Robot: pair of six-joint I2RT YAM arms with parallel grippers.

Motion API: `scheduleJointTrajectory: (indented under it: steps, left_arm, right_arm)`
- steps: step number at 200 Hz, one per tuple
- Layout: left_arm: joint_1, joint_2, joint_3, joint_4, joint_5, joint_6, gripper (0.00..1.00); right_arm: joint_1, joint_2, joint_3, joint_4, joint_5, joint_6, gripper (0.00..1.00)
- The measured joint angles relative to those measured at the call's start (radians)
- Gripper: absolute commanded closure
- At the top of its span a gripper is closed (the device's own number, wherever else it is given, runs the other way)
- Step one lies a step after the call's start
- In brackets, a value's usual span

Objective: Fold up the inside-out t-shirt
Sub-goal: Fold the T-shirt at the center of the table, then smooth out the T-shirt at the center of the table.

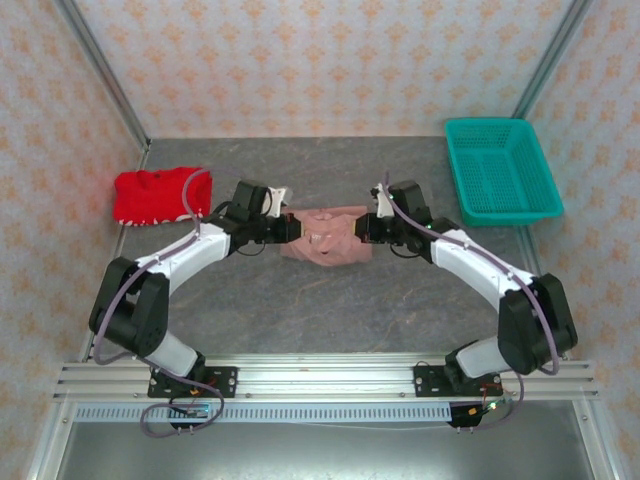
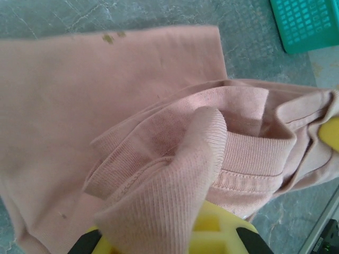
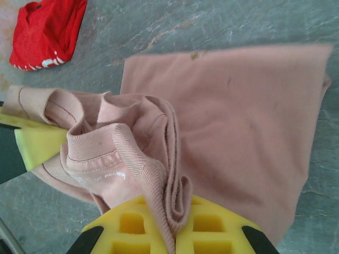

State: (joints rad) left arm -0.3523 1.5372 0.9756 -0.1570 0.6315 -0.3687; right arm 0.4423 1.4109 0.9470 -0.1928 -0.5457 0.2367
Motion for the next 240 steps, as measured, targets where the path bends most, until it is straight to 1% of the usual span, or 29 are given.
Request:
scheduleJointTrajectory:
  steps: [25, 71, 85, 108, 117, 130, 139, 159, 180, 197, 200, 217, 240]
  left_arm:
    - [0.008, 0.018, 0.007, 0.022, -0.064, 0.000, 1.00]
    - [0.039, 0.165, 0.098, 0.037, -0.131, 0.001, 1.00]
    - [0.046, 0.209, 0.125, 0.037, -0.148, 0.002, 1.00]
    - [0.051, 0.269, 0.165, 0.035, -0.172, 0.003, 0.96]
    - [0.051, 0.288, 0.179, 0.034, -0.178, 0.003, 0.94]
    - [0.052, 0.319, 0.204, 0.027, -0.196, 0.002, 0.88]
    - [0.052, 0.336, 0.219, 0.023, -0.208, 0.000, 0.81]
    - [0.054, 0.366, 0.249, -0.004, -0.246, -0.010, 0.63]
    - [0.061, 0.370, 0.281, -0.058, -0.286, -0.018, 0.52]
    - [0.065, 0.357, 0.294, -0.089, -0.329, -0.025, 0.47]
    - [0.065, 0.352, 0.294, -0.098, -0.337, -0.024, 0.46]
    - [0.065, 0.287, 0.262, -0.129, -0.379, -0.028, 0.41]
    - [0.059, 0.147, 0.183, -0.138, -0.383, -0.035, 0.38]
  right_arm:
    - [0.000, 0.046, 0.054, -0.017, 0.042, -0.011, 1.00]
    - [-0.007, 0.297, 0.295, -0.073, 0.121, -0.063, 1.00]
    - [-0.013, 0.369, 0.354, -0.100, 0.138, -0.075, 0.98]
    - [-0.019, 0.470, 0.425, -0.138, 0.164, -0.087, 0.96]
    - [-0.021, 0.503, 0.446, -0.151, 0.173, -0.091, 0.95]
    - [-0.022, 0.552, 0.477, -0.174, 0.188, -0.094, 0.90]
    - [-0.024, 0.585, 0.505, -0.196, 0.197, -0.097, 0.86]
    - [-0.028, 0.649, 0.581, -0.257, 0.219, -0.107, 0.72]
    - [-0.036, 0.666, 0.642, -0.319, 0.251, -0.120, 0.62]
    - [-0.040, 0.654, 0.674, -0.355, 0.285, -0.140, 0.57]
    - [-0.042, 0.649, 0.674, -0.360, 0.290, -0.141, 0.54]
    - [-0.044, 0.594, 0.658, -0.398, 0.323, -0.162, 0.47]
    - [-0.041, 0.470, 0.590, -0.409, 0.334, -0.163, 0.46]
